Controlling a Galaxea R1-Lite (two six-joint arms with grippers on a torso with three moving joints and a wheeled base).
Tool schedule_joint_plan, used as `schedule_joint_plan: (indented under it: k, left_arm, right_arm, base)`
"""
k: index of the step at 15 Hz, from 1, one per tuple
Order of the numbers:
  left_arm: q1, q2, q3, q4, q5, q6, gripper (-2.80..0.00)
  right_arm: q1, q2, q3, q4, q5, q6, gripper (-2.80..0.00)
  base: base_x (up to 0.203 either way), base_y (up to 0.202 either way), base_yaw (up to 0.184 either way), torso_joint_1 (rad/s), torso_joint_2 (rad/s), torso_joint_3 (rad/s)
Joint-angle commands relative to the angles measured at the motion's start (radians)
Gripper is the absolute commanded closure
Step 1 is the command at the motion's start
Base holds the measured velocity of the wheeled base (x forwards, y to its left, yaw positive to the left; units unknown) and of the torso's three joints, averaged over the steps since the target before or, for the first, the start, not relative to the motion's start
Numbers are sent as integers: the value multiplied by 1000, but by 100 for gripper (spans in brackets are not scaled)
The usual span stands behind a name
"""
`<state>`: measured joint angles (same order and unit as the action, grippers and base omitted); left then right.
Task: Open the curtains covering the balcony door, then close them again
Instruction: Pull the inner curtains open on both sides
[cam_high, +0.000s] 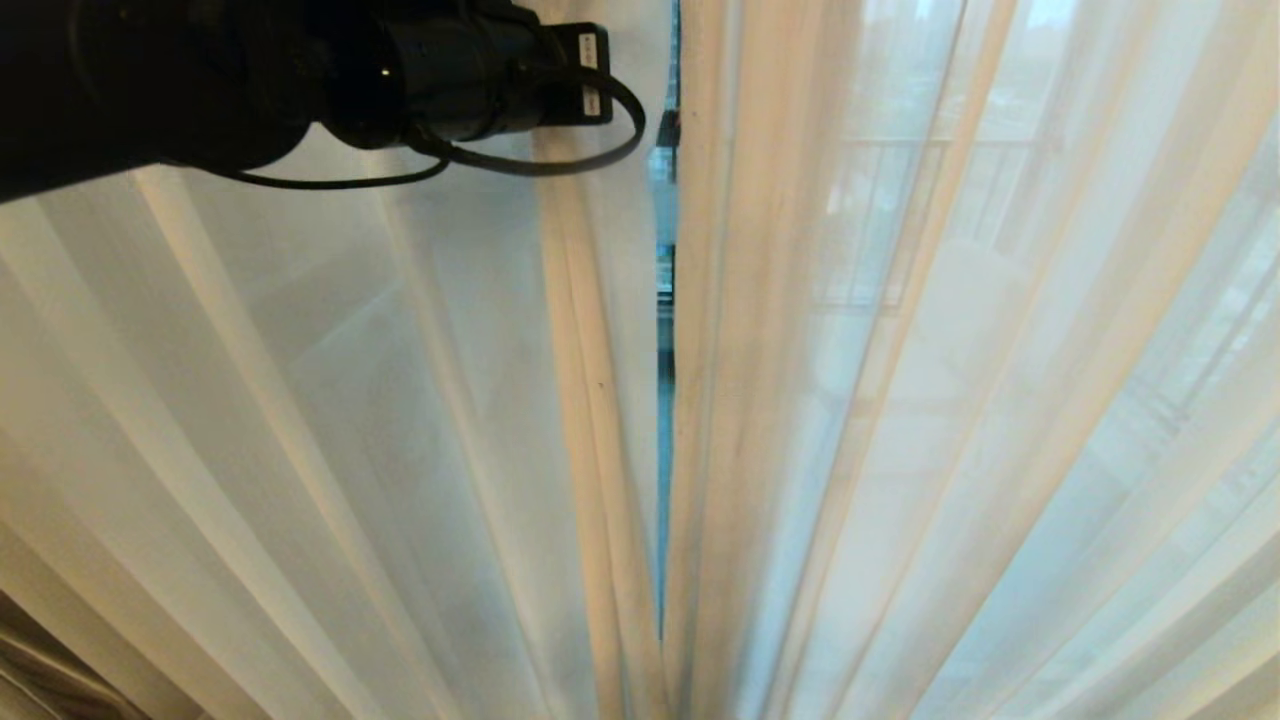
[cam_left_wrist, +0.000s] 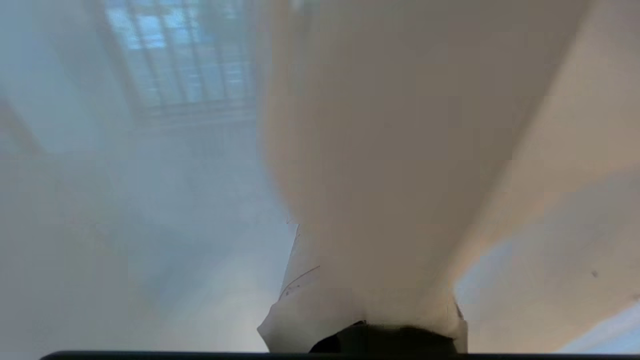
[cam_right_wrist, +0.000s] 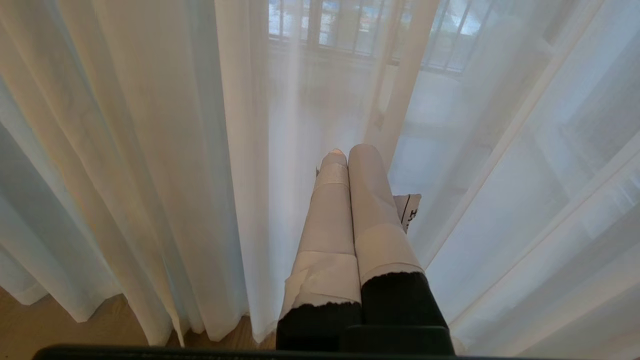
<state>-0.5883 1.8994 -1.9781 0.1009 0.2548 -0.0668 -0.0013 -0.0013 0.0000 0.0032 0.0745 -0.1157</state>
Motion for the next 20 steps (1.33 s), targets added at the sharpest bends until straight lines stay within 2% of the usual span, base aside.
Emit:
schedule_joint_plan:
  k: [1, 9, 16, 20]
  left_arm:
    - [10, -33, 3, 0, 24, -1, 0]
    - [123, -222, 172, 0, 40, 5, 0]
    - [311, -444, 414, 5, 38, 71, 0]
    - [360, -510, 479, 77, 41, 73, 0]
  right_arm:
    - [0, 1, 0, 0, 1, -1, 0]
    - [0, 1, 0, 0, 1, -1, 0]
    - [0, 1, 0, 0, 1, -1, 0]
    - [0, 1, 0, 0, 1, -1, 0]
  base:
    - [0, 0, 0, 0, 0, 0]
    - [0, 0, 0, 0, 0, 0]
    - [0, 0, 0, 0, 0, 0]
    - [0, 0, 0, 0, 0, 0]
